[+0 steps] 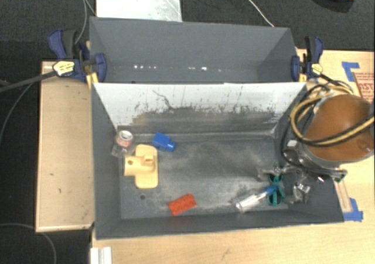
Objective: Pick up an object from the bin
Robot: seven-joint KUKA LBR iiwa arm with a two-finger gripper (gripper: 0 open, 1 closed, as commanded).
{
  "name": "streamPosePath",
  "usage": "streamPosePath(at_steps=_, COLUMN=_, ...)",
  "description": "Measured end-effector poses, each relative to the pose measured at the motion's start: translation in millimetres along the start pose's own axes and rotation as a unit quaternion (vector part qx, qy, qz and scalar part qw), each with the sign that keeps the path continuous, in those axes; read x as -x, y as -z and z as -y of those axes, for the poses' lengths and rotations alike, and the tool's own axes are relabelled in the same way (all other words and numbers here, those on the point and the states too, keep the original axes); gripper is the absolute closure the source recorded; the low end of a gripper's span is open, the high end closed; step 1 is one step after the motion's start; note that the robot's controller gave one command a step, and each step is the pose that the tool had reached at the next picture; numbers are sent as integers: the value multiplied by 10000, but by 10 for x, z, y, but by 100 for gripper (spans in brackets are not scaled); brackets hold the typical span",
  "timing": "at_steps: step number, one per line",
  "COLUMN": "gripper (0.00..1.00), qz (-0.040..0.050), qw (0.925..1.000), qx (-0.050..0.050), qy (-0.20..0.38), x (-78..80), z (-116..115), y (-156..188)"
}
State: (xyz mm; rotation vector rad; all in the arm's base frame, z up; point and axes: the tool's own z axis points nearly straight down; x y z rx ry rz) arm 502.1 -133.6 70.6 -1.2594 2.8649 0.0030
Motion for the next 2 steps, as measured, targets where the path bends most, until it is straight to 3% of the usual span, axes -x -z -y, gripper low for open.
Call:
streamPosePath(at_steps=1, gripper=100, qz=-26, qw=9932, qx=15, qy=1163, x=685, z=-96, y=-11)
streamPosePath(at_steps=2, gripper=100, qz=-26, qw=9932, qx=15, qy=1162, x=685, z=-96, y=-11)
